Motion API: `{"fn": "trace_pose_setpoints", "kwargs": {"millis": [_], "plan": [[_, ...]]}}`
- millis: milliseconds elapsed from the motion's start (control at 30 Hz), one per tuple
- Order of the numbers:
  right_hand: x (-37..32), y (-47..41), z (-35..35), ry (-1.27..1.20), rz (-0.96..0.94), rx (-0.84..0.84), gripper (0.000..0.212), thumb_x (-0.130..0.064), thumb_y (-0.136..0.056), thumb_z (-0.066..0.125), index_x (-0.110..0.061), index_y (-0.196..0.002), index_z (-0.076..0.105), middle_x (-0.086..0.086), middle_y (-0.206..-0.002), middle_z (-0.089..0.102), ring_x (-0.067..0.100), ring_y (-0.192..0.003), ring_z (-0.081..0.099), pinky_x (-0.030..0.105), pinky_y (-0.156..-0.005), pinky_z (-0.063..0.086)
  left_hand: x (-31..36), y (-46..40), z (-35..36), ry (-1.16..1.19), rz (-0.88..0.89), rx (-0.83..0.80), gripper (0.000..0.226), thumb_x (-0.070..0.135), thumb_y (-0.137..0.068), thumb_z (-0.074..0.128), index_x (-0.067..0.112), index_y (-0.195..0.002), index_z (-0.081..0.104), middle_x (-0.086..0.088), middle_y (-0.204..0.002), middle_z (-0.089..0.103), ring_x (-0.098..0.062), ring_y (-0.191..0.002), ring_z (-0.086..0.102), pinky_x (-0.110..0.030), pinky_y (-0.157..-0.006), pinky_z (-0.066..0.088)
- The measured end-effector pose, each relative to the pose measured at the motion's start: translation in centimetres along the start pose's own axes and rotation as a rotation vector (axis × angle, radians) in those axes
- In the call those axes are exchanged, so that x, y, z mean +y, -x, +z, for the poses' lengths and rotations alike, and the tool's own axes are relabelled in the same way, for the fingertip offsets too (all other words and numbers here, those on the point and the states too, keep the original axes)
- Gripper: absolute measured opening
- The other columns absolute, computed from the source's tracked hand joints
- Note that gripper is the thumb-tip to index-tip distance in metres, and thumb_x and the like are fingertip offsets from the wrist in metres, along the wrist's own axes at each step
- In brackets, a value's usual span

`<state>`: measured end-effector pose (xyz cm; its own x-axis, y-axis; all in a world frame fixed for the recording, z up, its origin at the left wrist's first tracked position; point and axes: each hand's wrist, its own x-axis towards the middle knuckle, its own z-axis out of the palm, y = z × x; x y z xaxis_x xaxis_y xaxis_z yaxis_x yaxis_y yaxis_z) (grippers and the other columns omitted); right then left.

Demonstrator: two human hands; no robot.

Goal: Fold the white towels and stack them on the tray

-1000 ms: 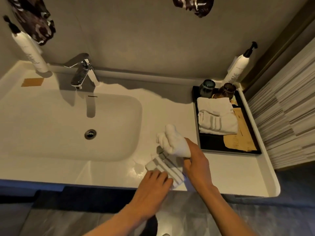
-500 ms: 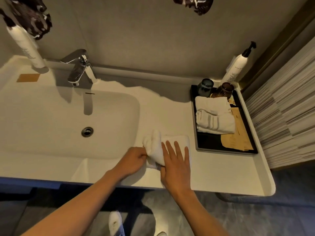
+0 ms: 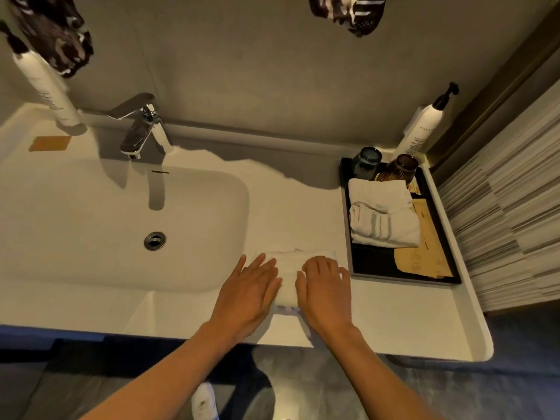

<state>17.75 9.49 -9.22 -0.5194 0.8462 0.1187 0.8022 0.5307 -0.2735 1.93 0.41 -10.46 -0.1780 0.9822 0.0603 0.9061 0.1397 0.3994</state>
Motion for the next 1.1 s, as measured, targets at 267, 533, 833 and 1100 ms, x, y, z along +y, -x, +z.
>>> {"fn": "trace_pose_setpoints", "kwargs": {"millis": [267, 533, 833, 1100], "plan": [[0.1, 0.5, 2.8, 0.101, 0.106, -0.089, 0.061, -0.035, -0.096, 0.021, -0.014, -0.153, 0.03, 0.009, -0.161, 0.027, 0.028, -0.151, 0.018, 0.053, -0.119, 0.021, 1.4, -2.9, 2.7, 0.049, -0.173, 0.157, 0.03, 0.03, -0.101, 0.031, 0.017, -0.104, 0.058, -0.001, -0.112, 0.057, -0.019, -0.096, 0.049, -0.033, -0.08, 0.045], [-0.3, 0.3, 0.8, -0.098, 0.165, -0.129, 0.064, -0.04, -0.098, 0.027, -0.014, -0.155, 0.019, 0.008, -0.164, 0.017, 0.024, -0.151, 0.013, 0.048, -0.122, 0.016, 1.2, -2.9, 1.4, 0.118, -0.23, 0.076, 0.035, 0.041, -0.1, 0.034, 0.015, -0.115, 0.052, -0.005, -0.124, 0.051, -0.025, -0.109, 0.051, -0.033, -0.087, 0.041], [0.3, -2.4, -4.5, -0.852, 0.811, -0.48, 0.063, -0.034, -0.079, 0.072, -0.004, -0.13, 0.052, 0.013, -0.117, 0.061, 0.021, -0.091, 0.058, 0.02, -0.063, 0.044, 2.3, -1.9, -4.4, 1.213, -1.117, -0.243, 0.075, 0.038, -0.069, 0.088, -0.002, -0.127, 0.06, -0.007, -0.102, 0.071, -0.023, -0.083, 0.069, -0.026, -0.058, 0.052], [-5.3, -16.4, -3.6, -1.025, 0.622, -0.306, 0.038, -0.012, -0.081, 0.076, -0.008, -0.116, 0.06, 0.009, -0.107, 0.066, 0.02, -0.087, 0.063, 0.031, -0.064, 0.052, -7.0, -11.2, -10.1, 1.362, -0.924, -0.067, 0.067, 0.047, -0.058, 0.082, 0.017, -0.116, 0.067, -0.007, -0.105, 0.075, -0.023, -0.091, 0.07, -0.025, -0.058, 0.052]]}}
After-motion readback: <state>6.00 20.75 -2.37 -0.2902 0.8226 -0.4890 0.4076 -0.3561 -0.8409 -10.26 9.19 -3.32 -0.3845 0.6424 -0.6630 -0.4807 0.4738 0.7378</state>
